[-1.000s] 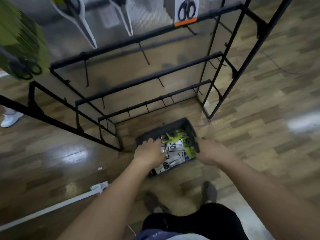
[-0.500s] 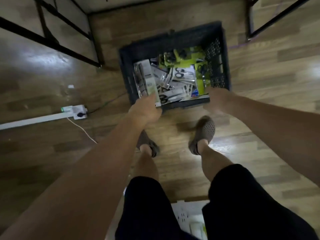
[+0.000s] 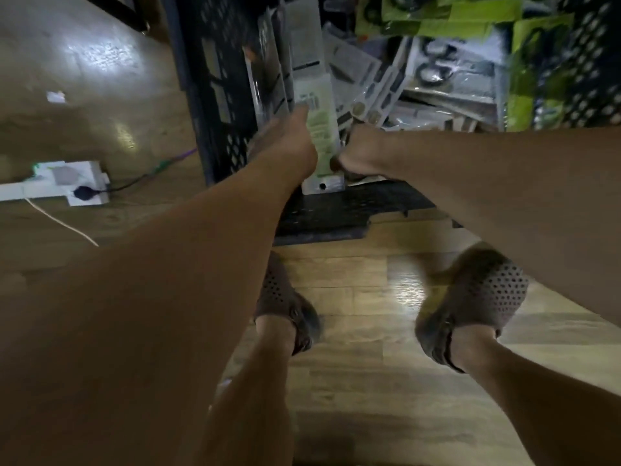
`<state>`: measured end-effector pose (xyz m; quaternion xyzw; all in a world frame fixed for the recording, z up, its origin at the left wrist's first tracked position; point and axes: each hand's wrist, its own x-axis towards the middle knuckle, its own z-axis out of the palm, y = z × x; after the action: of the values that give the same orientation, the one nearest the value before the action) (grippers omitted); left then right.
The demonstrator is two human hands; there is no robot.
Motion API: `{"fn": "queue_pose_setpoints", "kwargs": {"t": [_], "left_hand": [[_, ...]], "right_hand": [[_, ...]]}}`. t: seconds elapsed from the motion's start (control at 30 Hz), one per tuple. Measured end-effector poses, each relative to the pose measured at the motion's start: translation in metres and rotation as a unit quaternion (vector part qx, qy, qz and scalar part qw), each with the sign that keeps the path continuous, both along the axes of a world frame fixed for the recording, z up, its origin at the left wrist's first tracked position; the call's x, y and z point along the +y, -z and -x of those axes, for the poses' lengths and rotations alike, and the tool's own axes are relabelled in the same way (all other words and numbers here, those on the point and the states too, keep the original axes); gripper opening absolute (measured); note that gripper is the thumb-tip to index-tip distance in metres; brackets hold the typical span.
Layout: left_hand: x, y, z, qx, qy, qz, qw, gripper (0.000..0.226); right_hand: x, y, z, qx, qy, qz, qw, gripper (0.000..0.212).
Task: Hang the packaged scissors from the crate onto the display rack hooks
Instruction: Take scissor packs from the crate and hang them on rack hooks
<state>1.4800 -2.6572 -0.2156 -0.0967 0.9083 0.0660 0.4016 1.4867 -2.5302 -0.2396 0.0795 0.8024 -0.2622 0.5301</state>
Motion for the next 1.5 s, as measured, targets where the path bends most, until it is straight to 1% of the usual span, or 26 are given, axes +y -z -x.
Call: {"fn": "queue_pose_setpoints", "kwargs": {"t": [0.03,0.1,0.13,0.17,0.2,0.27,0.33,0.43,0.53,0.57,0.63,0.7,0.77,0.8,0.87,0.93,0.97,1.0,1.13,1.2,1.23,1.27,1.3,1.37,1.43,1.5], "left_hand": [[-0.001,0.006,-0.002,0.012,-0.001,0.011,1.000,0.050],[-0.006,0.014,-0.005,0.031,-0.010,0.021,0.999,0.029],[-0.008,0.017,-0.006,0.038,-0.014,0.023,0.999,0.024],[-0.008,0.017,-0.005,0.044,-0.014,0.022,0.999,0.025],[-0.007,0.015,-0.004,0.049,-0.016,0.018,0.999,0.026],[-0.006,0.006,-0.003,0.058,-0.014,0.013,0.998,0.029],[-0.004,-0.005,-0.005,0.057,-0.036,-0.020,0.997,0.031],[-0.003,-0.020,-0.012,0.072,-0.100,-0.071,0.990,0.050],[-0.003,-0.044,-0.018,0.085,-0.172,-0.097,0.977,0.057],[-0.003,-0.056,-0.020,0.082,-0.193,-0.103,0.972,0.061],[-0.003,-0.085,-0.026,0.067,-0.216,-0.122,0.967,0.071],[0.000,-0.122,-0.031,0.057,-0.244,-0.167,0.954,0.067],[0.006,-0.164,-0.031,0.054,-0.298,-0.202,0.931,0.054],[0.011,-0.188,-0.029,0.051,-0.336,-0.216,0.915,0.046],[0.022,-0.241,-0.024,0.046,-0.421,-0.256,0.869,0.036],[0.034,-0.300,-0.019,0.030,-0.493,-0.314,0.811,0.030],[0.040,-0.330,-0.017,0.025,-0.510,-0.345,0.788,0.026],[0.046,-0.361,-0.016,0.026,-0.515,-0.367,0.775,0.023],[0.074,-0.492,-0.005,0.027,-0.517,-0.420,0.746,0.029],[0.084,-0.557,-0.002,0.017,-0.506,-0.472,0.722,0.034],[0.087,-0.587,-0.002,0.021,-0.488,-0.497,0.717,0.039],[0.090,-0.617,-0.002,0.041,-0.463,-0.515,0.720,0.044],[0.094,-0.646,-0.003,0.066,-0.434,-0.515,0.736,0.049],[0.105,-0.702,-0.008,0.126,-0.374,-0.518,0.759,0.048],[0.117,-0.761,-0.010,0.189,-0.322,-0.550,0.747,0.036],[0.121,-0.813,-0.012,0.251,-0.283,-0.584,0.718,0.026]], "right_hand": [[-0.007,0.010,0.000,-0.009,0.020,0.010,1.000,0.033],[-0.014,0.017,0.002,-0.043,0.069,0.034,0.996,0.028],[-0.016,0.018,0.002,-0.060,0.101,0.042,0.992,0.027],[-0.015,0.017,0.001,-0.069,0.138,0.049,0.987,0.030],[-0.015,0.015,-0.002,-0.083,0.193,0.058,0.976,0.032],[-0.017,0.008,-0.005,-0.123,0.324,0.086,0.934,0.030],[-0.022,0.001,-0.005,-0.136,0.412,0.094,0.896,0.030],[-0.021,-0.014,-0.007,-0.080,0.470,0.096,0.874,0.021],[-0.001,-0.035,-0.024,0.042,0.448,0.080,0.890,0.020],[0.010,-0.046,-0.032,0.069,0.456,0.068,0.885,0.020],[0.031,-0.077,-0.043,0.090,0.510,0.081,0.852,0.022],[0.052,-0.121,-0.050,0.120,0.538,0.099,0.828,0.018],[0.069,-0.176,-0.053,0.179,0.542,0.090,0.816,0.012],[0.076,-0.205,-0.055,0.206,0.553,0.081,0.803,0.012],[0.092,-0.261,-0.056,0.238,0.590,0.073,0.768,0.019],[0.111,-0.319,-0.054,0.255,0.626,0.069,0.734,0.023],[0.120,-0.348,-0.054,0.267,0.636,0.070,0.720,0.024],[0.130,-0.382,-0.054,0.288,0.641,0.076,0.707,0.024],[0.165,-0.522,-0.060,0.364,0.637,0.119,0.669,0.034],[0.183,-0.590,-0.061,0.389,0.622,0.149,0.663,0.035],[0.192,-0.624,-0.059,0.401,0.614,0.162,0.660,0.039],[0.201,-0.654,-0.057,0.414,0.608,0.172,0.655,0.043],[0.208,-0.683,-0.058,0.419,0.605,0.184,0.652,0.048],[0.217,-0.740,-0.065,0.432,0.591,0.199,0.651,0.047],[0.225,-0.791,-0.072,0.443,0.581,0.219,0.647,0.039],[0.234,-0.837,-0.076,0.452,0.551,0.251,0.655,0.035]]}}
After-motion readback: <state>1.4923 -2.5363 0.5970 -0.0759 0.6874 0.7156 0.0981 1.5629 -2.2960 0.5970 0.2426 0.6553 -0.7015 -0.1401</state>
